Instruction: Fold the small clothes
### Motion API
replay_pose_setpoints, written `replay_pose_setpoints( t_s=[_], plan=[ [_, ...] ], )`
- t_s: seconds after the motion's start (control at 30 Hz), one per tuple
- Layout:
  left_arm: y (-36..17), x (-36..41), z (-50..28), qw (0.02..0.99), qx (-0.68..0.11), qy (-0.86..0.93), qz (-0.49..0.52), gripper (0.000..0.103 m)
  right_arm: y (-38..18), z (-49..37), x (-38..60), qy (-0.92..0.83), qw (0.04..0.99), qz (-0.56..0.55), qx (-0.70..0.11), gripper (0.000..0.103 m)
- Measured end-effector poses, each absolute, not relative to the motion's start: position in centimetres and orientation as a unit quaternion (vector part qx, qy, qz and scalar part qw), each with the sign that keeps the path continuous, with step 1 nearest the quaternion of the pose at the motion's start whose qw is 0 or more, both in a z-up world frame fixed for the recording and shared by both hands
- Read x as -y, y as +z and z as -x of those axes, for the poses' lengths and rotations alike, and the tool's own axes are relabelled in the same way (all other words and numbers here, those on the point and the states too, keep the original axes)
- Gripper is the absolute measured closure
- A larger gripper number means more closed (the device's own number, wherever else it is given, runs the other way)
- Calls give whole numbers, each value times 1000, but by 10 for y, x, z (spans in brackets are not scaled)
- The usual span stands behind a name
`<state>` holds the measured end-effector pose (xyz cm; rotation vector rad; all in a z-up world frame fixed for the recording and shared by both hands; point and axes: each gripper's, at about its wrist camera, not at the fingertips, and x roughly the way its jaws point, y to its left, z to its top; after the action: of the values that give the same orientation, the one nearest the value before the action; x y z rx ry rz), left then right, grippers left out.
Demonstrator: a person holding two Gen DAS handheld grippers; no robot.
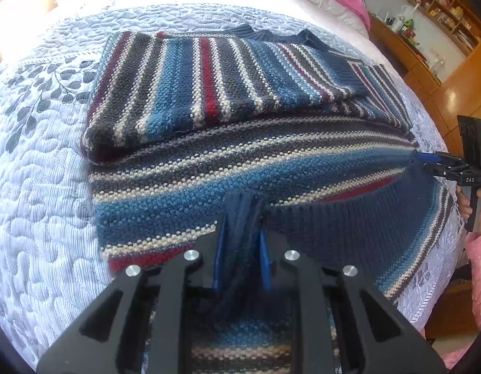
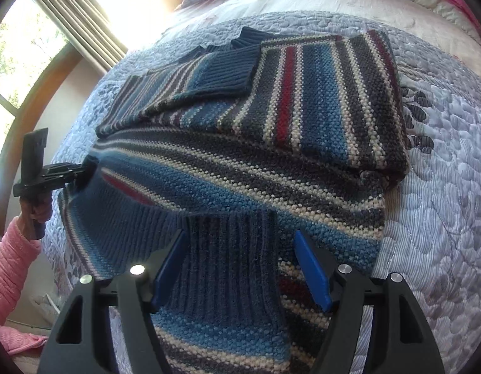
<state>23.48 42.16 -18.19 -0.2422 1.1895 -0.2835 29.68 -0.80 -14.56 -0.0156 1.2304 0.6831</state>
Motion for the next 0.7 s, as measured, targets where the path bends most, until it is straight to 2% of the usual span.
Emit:
replay_pose_setpoints(
  t_s=[0.1, 0.13, 0.17, 0.2, 0.23, 0.43, 0.7],
  plan=[
    [-187, -423, -240, 807, -559, -130, 136, 74, -152, -300, -1, 312, 761, 31, -568, 34],
    [-188, -423, -241, 806, -560, -131, 142, 75, -153, -299, -4, 310, 763, 45, -565, 44],
    [-189, -424, -241, 805, -560, -128, 147, 76, -151, -296, -7, 314, 764, 56, -561, 60],
    [-188, -423, -240, 806, -559, -125, 149, 85, -148, -293, -9, 325, 761, 54, -559, 70],
    [-186, -423, -238, 807, -558, -126, 149, 87, -145, -289, -10, 333, 760, 56, -555, 89],
    [-155, -417, -216, 835, -519, -119, 136, 89, -116, -265, -7, 346, 776, 65, -524, 90],
    [-93, -430, -234, 872, -460, -85, 146, 89, -47, -292, 11, 337, 811, -6, -477, 90]
  ],
)
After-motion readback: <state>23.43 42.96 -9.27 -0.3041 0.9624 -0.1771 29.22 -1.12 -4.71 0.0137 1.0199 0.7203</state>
